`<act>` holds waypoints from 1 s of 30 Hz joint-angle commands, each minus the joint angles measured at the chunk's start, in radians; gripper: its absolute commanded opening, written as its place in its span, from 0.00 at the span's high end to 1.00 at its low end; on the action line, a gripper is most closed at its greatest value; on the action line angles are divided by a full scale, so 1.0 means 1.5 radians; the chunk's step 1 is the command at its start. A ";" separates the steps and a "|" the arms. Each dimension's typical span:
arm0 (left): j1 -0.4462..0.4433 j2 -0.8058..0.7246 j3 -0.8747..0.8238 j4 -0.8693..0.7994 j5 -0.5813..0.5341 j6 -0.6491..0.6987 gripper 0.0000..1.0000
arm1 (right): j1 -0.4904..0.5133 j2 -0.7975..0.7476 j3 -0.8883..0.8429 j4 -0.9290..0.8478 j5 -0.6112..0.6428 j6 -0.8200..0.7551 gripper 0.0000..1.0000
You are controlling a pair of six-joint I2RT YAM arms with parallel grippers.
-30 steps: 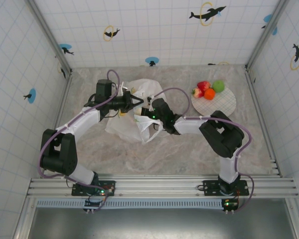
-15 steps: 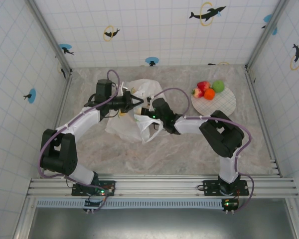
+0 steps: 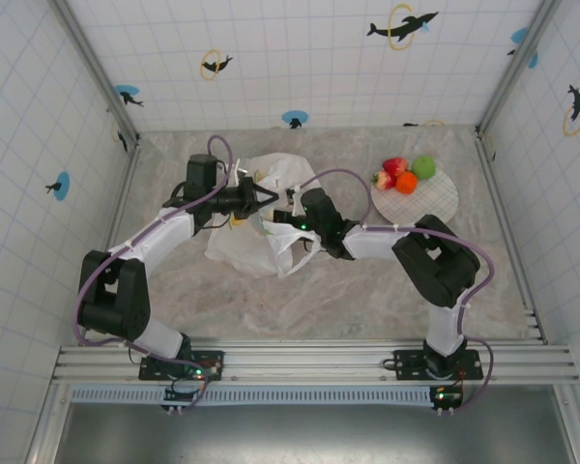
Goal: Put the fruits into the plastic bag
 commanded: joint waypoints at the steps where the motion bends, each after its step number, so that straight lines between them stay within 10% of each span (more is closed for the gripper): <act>1: 0.005 -0.022 0.017 -0.004 0.009 0.010 1.00 | 0.002 -0.038 0.002 -0.050 -0.024 -0.039 0.00; 30: 0.043 -0.005 -0.012 -0.018 0.005 0.034 1.00 | -0.051 -0.348 -0.168 -0.255 0.138 -0.303 0.11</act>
